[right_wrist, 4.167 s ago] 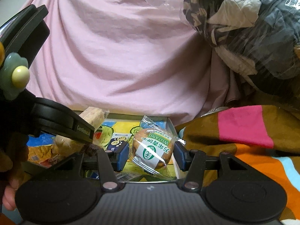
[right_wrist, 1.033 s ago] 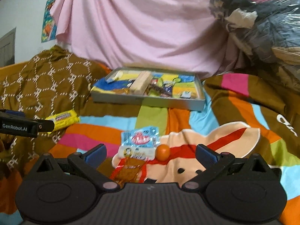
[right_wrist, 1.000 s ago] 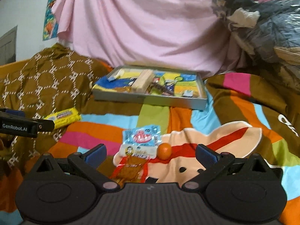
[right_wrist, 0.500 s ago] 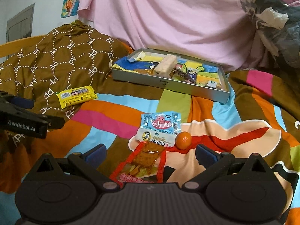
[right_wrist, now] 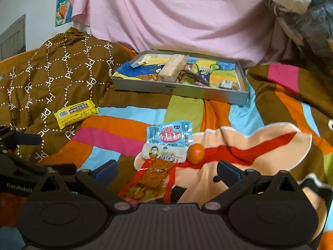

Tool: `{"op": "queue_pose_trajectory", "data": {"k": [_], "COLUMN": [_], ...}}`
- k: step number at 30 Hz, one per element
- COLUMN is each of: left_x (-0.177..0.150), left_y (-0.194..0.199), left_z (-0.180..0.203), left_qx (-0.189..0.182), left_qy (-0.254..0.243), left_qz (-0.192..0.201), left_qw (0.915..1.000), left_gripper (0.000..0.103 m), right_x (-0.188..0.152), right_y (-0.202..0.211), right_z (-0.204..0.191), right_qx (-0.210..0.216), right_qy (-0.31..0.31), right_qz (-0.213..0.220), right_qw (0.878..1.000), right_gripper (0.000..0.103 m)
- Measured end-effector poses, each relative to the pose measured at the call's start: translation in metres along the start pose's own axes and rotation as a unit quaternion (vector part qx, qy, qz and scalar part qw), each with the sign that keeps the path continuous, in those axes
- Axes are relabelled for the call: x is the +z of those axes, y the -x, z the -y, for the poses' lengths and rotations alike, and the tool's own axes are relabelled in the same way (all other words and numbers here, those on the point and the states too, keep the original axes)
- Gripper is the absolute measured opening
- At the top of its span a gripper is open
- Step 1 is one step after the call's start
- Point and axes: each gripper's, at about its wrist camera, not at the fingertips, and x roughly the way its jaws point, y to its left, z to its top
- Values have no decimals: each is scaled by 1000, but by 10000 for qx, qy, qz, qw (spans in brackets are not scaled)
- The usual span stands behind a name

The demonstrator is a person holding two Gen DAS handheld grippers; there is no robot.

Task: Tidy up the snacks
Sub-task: 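Lower left tool to red spicy strip packet while right lowers to mandarin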

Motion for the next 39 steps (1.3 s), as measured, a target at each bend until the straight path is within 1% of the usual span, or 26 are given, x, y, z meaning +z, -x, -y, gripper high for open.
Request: {"op": "queue_pose_trajectory", "data": {"k": [7,11,15,18,20,22,26,29,31,33,36,38,39], "left_x": [5,8,11,15,17,20,25,28,27,25,25,25,26], "left_y": [-5,-10,-21,-35,-45,-57,-76,-88,-94,-96,-98,-98,-99], "left_z": [32,47,65,78,84,89,92,91,86,81,79,80,81], "left_qx": [-444,-742,-955,-1091,-1083,-1039,-1102,-1236,-1357,-1395,-1362,-1303,-1264], "left_qy": [-517,-542,-566,-503,-421,-313,-146,-15,261,481,549,518,510], "left_qz": [-7,-21,-34,-60,-128,-293,-530,-813,-952,-930,-891,-877,-883], "left_qw": [9977,9958,9938,9927,9931,9937,9924,9890,9858,9847,9851,9862,9867], "left_gripper": [102,102,102,102,102,102,102,102,100,99,94,85,83], "right_x": [10,10,8,7,7,6,2,0,0,1,0,0,0], "right_y": [-14,-28,-47,-63,-68,-70,-75,-82,-84,-84,-85,-86,-86], "right_z": [14,30,44,56,63,70,75,78,78,77,75,74,74], "right_qx": [-124,67,-49,-242,-368,-415,-380,-333,-247,-135,35,91,108], "right_qy": [597,638,706,586,476,369,353,264,199,141,83,49,18], "right_qz": [122,22,-57,-134,-166,-186,-241,-372,-357,-316,-311,-311,-316], "right_qw": [9981,9979,9975,9979,9981,9983,9984,9984,9989,9993,9995,9995,9994], "right_gripper": [103,103,103,103,103,103,103,103,103,103,102,99,98]}}
